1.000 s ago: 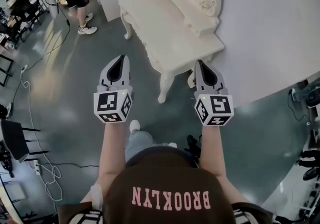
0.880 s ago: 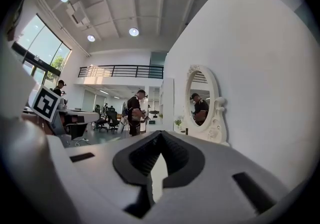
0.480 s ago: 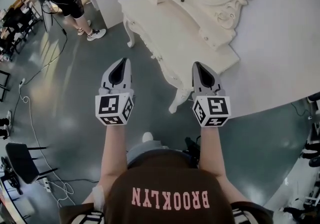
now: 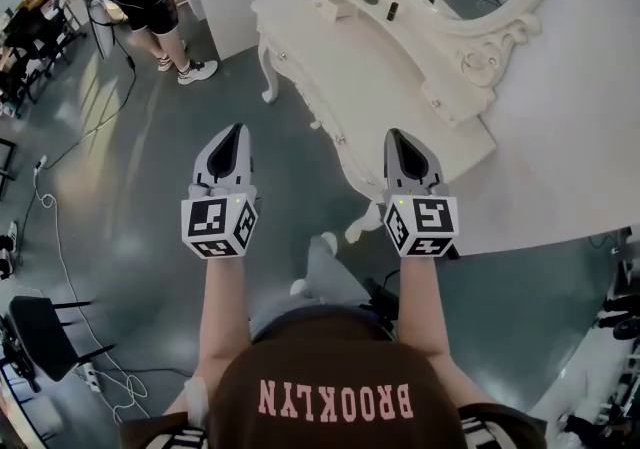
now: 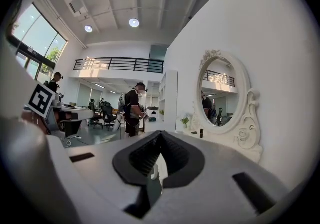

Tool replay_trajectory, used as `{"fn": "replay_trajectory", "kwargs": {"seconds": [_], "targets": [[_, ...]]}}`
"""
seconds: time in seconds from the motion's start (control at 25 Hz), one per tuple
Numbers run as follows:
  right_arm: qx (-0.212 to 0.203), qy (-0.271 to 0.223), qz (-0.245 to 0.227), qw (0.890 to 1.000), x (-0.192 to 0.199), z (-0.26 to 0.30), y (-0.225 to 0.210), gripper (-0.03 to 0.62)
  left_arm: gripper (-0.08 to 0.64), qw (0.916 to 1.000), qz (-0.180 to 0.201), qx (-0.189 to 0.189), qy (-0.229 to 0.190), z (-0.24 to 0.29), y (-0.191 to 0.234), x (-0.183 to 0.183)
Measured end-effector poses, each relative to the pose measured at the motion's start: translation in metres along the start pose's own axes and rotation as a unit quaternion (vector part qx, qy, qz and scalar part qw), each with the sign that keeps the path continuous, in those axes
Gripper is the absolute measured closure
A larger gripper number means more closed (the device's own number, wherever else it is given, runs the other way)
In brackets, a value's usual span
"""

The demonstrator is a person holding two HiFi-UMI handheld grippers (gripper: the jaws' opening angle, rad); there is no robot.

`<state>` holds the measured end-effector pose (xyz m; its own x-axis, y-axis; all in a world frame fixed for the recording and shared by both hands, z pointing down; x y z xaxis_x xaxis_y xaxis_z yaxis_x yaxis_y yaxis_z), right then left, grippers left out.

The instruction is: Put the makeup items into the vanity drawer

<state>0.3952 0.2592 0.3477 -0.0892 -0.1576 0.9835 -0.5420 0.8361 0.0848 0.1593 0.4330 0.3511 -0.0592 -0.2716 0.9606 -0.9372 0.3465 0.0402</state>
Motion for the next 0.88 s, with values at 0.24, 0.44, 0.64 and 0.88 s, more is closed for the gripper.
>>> {"fn": "replay_trajectory", "kwargs": {"seconds": [0.24,0.44,0.64,0.88], "targets": [[0.009,0.0,0.004,1.0,0.013,0.055,-0.022,0.595,0.554,0.9999,0.012,0.009,0.002,0.052,0.02,0.015],[0.012,-0.005,0.001,1.0,0.023,0.122,-0.047,0.594,0.554,0.9997,0.019,0.014,0.007,0.122,0.04,0.032],[0.024,-0.006,-0.004,1.0,0.027,0.188,-0.084,0.594,0.554,0.9993,0.017,0.032,0.011,0.206,0.049,0.047],[0.04,-0.011,-0.002,0.999,0.03,0.255,-0.13,0.595,0.554,0.9987,0.013,0.048,0.005,0.293,0.054,0.06]]}}
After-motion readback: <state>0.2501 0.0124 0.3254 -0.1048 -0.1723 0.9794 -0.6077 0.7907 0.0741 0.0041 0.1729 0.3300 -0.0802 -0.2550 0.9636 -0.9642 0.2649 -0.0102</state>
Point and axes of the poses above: the fingertips, and each gripper's own axes: z forward along the fingers, y to its left, x out of its underside, the point moved 8 cm from there along -z, backward along the fingers, and after that the axes turned 13 degrees about -y, right-handed, at the moved point
